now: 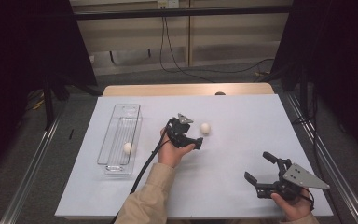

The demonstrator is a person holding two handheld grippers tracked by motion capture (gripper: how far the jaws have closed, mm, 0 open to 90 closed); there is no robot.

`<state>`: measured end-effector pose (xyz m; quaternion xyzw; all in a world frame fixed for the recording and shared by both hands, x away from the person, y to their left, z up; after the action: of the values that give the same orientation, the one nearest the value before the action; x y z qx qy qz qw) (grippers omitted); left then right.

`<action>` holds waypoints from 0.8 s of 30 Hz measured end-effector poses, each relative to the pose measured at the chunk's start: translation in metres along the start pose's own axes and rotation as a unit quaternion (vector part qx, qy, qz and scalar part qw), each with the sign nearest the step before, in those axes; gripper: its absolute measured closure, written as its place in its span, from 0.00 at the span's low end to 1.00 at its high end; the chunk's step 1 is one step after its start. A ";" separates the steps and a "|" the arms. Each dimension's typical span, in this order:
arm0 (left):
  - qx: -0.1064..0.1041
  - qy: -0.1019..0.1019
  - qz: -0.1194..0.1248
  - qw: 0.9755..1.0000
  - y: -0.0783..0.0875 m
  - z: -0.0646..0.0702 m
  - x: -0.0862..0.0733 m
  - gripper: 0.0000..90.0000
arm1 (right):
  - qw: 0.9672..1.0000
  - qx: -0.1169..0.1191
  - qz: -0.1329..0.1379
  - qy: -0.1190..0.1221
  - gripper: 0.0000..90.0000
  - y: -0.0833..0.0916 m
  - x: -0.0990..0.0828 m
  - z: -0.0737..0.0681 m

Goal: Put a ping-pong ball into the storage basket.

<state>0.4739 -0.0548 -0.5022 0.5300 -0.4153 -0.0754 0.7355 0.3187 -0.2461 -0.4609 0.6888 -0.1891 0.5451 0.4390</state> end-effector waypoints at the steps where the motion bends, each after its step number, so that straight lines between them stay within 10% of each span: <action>1: 0.000 -0.001 -0.001 1.000 0.000 0.000 0.000 0.14 | 1.000 -0.001 0.000 0.000 0.05 0.000 0.000 0.000; 24: 0.001 0.007 0.005 1.000 -0.014 0.000 0.008 0.14 | 1.000 0.000 0.000 0.000 0.05 0.000 0.000 0.000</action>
<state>0.4836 -0.0648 -0.5101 0.5294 -0.4130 -0.0681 0.7379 0.3188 -0.2460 -0.4608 0.6888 -0.1897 0.5449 0.4389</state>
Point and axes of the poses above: each handheld gripper's, and its own axes: y roughly backward along the jaws, x roughly out of its top, z roughly to its right, the point moved 10 cm from there along -y, roughly forward along the jaws, and after that the axes turned 14 degrees about -z, right-handed, at the moved point
